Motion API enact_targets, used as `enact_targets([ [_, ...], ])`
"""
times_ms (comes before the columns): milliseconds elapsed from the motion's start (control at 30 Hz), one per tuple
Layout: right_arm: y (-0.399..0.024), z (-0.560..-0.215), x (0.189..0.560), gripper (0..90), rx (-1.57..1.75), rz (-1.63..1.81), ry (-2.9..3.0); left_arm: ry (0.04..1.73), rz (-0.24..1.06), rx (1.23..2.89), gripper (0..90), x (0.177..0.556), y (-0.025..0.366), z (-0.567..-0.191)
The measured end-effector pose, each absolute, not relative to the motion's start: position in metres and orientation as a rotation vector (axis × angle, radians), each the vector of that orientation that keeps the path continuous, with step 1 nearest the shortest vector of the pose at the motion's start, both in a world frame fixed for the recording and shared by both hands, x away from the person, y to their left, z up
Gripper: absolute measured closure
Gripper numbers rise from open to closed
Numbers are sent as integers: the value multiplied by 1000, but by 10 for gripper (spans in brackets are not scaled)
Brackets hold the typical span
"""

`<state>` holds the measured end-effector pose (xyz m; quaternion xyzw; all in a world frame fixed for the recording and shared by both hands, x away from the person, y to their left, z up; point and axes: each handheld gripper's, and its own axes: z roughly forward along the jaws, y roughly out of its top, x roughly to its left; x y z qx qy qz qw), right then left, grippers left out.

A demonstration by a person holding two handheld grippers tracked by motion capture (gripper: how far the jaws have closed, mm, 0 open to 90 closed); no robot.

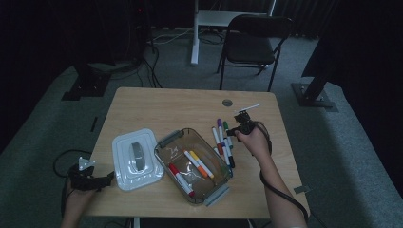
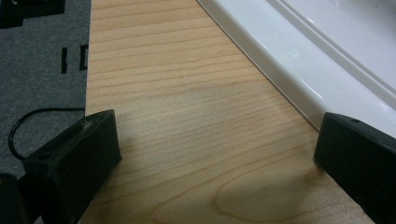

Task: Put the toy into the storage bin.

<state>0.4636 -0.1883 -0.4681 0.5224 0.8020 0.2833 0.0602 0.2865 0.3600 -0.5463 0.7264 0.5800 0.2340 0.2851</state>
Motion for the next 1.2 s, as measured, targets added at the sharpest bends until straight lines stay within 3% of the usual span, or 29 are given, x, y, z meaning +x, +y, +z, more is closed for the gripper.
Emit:
enact_targets([
  [533, -183, -502, 495, 688, 1681, 745, 2412, 1551, 626, 1943, 7, 286, 360, -546],
  [1200, -194, -511, 496, 764, 1798, 704, 2367, 1551, 626, 1943, 6, 286, 360, -546],
])
